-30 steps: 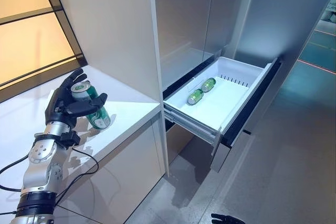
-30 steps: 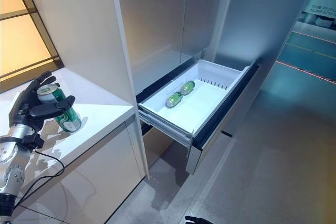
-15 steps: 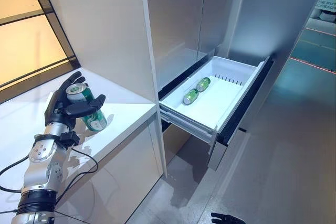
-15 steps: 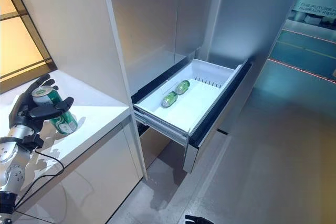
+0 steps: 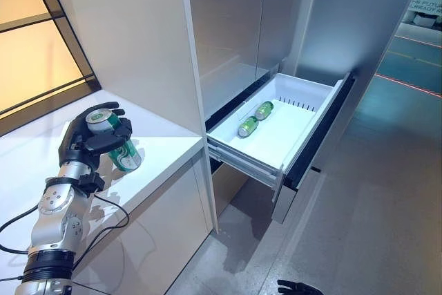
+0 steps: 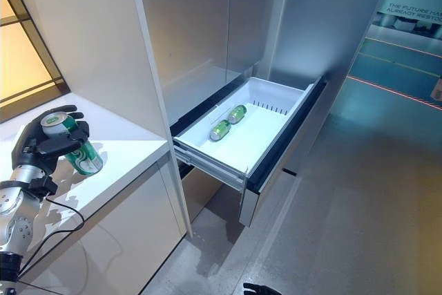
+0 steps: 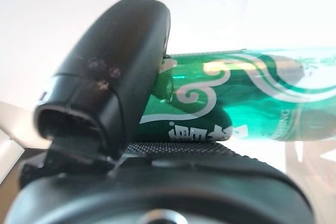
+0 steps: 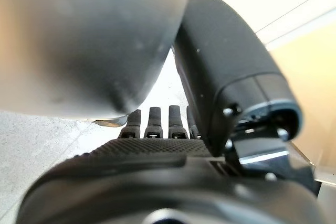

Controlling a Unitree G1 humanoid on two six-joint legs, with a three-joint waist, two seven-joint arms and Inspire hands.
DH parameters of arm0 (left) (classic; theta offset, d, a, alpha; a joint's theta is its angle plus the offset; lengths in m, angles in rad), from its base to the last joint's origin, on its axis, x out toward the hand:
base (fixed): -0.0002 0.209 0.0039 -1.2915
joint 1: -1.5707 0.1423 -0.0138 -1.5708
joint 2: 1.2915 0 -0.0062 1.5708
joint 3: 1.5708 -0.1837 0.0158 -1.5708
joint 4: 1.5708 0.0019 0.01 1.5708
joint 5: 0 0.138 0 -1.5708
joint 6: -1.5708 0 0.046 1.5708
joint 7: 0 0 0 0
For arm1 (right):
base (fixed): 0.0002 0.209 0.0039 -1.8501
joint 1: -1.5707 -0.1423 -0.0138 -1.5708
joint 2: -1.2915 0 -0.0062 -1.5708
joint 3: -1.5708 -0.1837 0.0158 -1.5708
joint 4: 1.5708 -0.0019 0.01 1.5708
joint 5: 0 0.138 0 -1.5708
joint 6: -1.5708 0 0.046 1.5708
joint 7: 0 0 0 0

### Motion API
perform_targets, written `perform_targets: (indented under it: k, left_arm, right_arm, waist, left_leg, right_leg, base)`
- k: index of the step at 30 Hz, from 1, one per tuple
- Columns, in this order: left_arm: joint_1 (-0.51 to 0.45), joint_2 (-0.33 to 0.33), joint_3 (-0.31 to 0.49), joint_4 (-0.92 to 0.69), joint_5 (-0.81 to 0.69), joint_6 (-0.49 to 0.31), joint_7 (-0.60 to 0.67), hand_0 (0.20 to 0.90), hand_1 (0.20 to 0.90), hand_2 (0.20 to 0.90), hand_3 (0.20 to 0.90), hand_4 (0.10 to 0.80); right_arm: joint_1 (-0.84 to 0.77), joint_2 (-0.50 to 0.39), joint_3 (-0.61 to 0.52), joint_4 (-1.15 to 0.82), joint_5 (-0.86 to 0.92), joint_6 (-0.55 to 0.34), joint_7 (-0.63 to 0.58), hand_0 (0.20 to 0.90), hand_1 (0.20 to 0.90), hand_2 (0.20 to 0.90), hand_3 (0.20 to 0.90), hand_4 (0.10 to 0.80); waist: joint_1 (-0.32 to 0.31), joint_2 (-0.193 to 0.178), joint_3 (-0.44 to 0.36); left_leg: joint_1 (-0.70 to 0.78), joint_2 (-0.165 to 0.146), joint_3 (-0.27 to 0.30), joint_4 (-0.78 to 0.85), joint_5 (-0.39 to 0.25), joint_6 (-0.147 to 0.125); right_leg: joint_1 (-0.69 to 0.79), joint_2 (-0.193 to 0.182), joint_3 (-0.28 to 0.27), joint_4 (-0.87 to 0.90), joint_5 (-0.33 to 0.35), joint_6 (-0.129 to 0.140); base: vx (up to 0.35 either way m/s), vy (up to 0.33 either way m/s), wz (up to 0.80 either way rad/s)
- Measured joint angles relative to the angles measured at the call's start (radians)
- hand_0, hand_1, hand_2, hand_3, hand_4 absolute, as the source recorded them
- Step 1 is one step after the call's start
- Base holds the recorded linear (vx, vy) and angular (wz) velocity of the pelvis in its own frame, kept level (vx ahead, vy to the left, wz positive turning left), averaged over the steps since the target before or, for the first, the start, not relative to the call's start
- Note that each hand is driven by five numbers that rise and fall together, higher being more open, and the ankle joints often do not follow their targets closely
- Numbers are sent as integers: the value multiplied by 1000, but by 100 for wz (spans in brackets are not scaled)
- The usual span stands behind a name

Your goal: Put drinks into fridge and close the fridge

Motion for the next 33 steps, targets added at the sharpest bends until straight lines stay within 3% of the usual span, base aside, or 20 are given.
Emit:
perform_targets:
  k: [9,13,19,25,29,33]
  left_arm:
    - [0,0,-33,-7,-42,-21,-7,300,300,300,200,100]
    - [1,-7,-56,-86,-54,-20,-27,300,300,300,200,100]
    - [1,-19,-100,-314,-104,-17,-125,300,300,300,200,100]
    - [-1,-34,-230,-472,-143,-16,-324,300,300,300,200,100]
    - [-1,-35,-313,-516,-178,-9,-436,300,300,300,200,100]
    - [0,-34,-320,-517,-190,-8,-498,300,300,300,200,100]
  right_arm:
    - [4,1,1,-2,9,-13,0,900,900,900,900,800]
    - [49,0,9,-107,45,-15,0,900,900,900,900,800]
    - [112,-8,59,-390,55,-31,0,900,900,900,900,800]
    - [103,-14,100,-777,58,5,42,900,900,900,900,800]
    - [83,-88,112,-978,68,65,96,900,900,900,900,800]
    - [50,-178,101,-1103,151,112,104,900,900,900,900,800]
  waist:
    - [1,-5,-3]
    - [5,-17,4]
    - [-6,-36,27]
    - [-33,-10,44]
    - [-35,0,50]
    - [-35,1,50]
  left_leg:
    - [-1,0,4,0,1,3]
    - [-9,0,4,0,2,5]
    - [-12,0,4,5,3,6]
    - [-11,0,5,6,3,5]
    - [-11,0,6,7,3,5]
    - [-9,2,11,6,3,5]
  right_leg:
    - [-2,0,3,0,1,1]
    - [-7,0,2,0,1,1]
    - [-8,-1,2,0,6,3]
    - [-8,1,3,0,7,3]
    - [-8,1,5,0,8,3]
    - [-8,4,10,0,8,2]
  base:
    - [-5,-1,0]
    - [-48,-22,1]
    - [-62,-34,-1]
    - [-69,-38,0]
    - [-52,-26,-1]
    - [-35,-12,-3]
